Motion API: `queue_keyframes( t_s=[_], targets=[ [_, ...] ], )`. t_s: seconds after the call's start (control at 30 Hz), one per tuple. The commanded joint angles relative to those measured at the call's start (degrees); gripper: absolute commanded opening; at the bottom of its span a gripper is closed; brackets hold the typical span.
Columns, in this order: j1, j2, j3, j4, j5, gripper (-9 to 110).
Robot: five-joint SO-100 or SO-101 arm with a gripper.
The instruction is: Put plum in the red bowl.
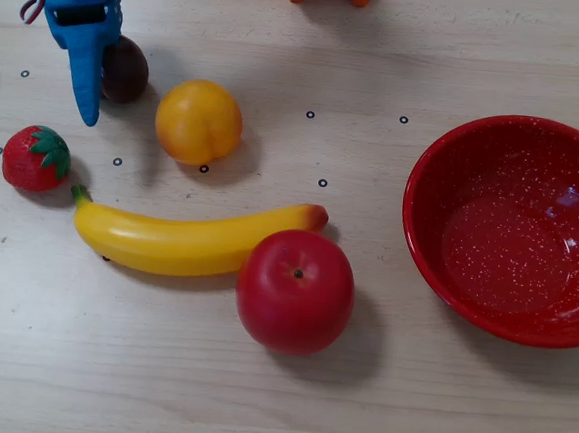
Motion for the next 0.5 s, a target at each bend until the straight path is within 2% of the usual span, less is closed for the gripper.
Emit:
queue_keyframes(
  t_s=[0.0,0.33,0.47],
  targets=[
    [1.7,1.1,-3.6,-1.0,-1.4,76],
    [1.1,0.9,-4.0,0.8,-0.6,69],
    [0.9,0.7,-4.4,2.2,0.1,59]
  ],
)
